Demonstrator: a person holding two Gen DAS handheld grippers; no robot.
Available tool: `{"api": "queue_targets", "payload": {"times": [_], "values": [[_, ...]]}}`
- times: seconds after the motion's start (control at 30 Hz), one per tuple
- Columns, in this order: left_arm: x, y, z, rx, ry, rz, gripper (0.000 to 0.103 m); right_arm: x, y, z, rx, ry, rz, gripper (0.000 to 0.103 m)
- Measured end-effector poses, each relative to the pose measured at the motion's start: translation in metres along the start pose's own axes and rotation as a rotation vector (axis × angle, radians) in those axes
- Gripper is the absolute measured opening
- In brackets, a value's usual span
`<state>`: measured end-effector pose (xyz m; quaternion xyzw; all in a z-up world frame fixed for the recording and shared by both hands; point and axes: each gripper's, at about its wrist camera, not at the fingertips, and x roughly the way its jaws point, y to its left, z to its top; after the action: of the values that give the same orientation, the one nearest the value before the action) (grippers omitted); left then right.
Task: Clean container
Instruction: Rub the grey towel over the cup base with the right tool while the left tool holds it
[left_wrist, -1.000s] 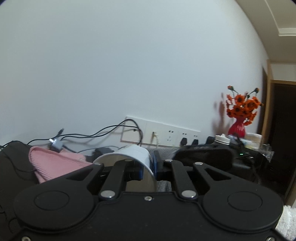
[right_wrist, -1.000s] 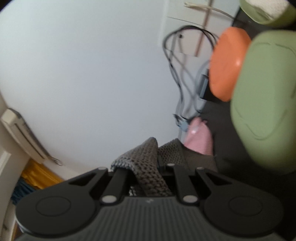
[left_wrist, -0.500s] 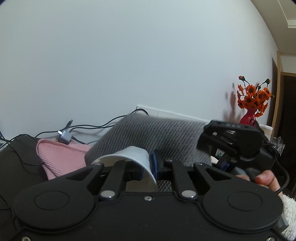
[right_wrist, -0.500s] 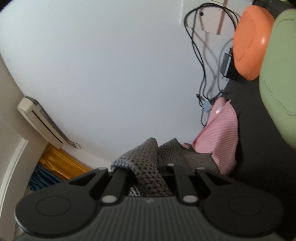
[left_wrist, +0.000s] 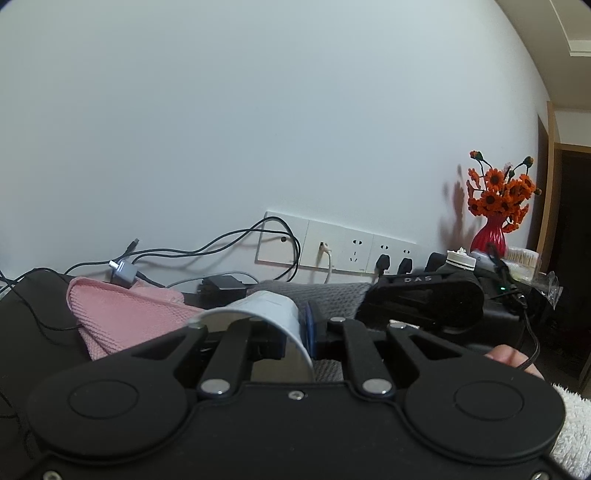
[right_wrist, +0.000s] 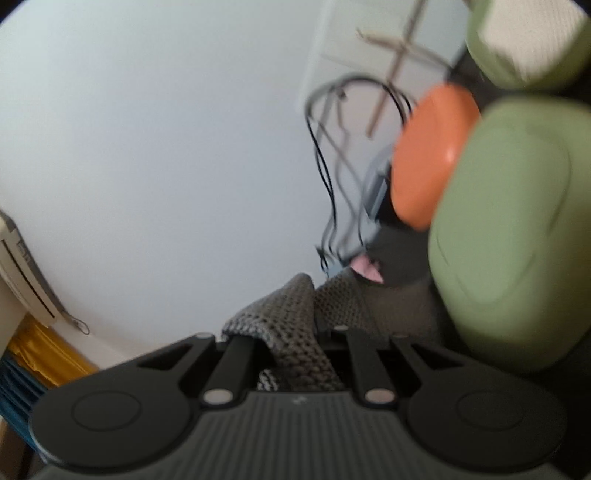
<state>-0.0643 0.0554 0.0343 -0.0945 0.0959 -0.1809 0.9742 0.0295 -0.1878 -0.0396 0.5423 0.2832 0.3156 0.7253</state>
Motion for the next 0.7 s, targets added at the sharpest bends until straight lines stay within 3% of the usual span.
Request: {"api": "queue_targets", "payload": {"times": [0.17, 0.7], "values": [[0.0, -0.001, 0.0, 0.008, -0.002, 0.002, 0.011, 0.019, 0.008, -0.014, -0.048, 0.132, 0.069, 0.011], [0.006, -0.001, -0.001, 0.023, 0.033, 0.044, 0.012, 0.001, 0.02, -0.01, -0.049, 0.107, 0.285, 0.011]]}}
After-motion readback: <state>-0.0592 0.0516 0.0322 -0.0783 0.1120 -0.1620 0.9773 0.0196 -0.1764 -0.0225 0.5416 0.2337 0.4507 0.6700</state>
